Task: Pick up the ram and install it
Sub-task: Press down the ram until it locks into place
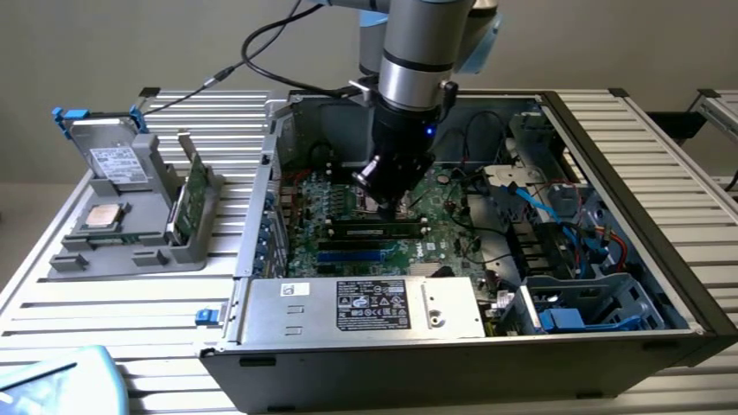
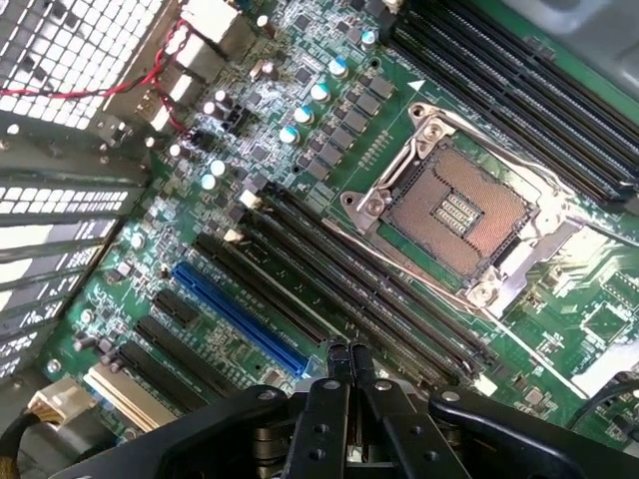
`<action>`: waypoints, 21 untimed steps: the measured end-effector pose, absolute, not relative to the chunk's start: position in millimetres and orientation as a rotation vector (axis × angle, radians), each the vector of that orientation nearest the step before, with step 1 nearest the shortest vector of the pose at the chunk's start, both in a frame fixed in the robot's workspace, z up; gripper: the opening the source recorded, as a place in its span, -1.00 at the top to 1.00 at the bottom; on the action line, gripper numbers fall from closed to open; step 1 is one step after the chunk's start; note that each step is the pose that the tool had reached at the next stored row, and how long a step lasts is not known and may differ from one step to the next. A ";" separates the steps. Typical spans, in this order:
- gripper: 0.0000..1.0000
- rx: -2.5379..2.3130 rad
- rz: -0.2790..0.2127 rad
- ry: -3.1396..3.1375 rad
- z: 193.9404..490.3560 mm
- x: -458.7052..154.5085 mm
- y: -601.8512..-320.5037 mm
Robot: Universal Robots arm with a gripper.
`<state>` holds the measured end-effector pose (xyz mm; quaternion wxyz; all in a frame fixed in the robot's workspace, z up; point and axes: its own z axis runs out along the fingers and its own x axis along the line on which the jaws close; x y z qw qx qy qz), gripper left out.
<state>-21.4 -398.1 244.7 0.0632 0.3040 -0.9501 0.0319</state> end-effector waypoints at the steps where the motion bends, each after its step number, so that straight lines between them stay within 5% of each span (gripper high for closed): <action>1: 0.79 0.897 0.095 -2.877 244.7 -21.4 -398.1; 21: 0.79 0.468 0.068 -2.971 244.7 -21.4 -398.1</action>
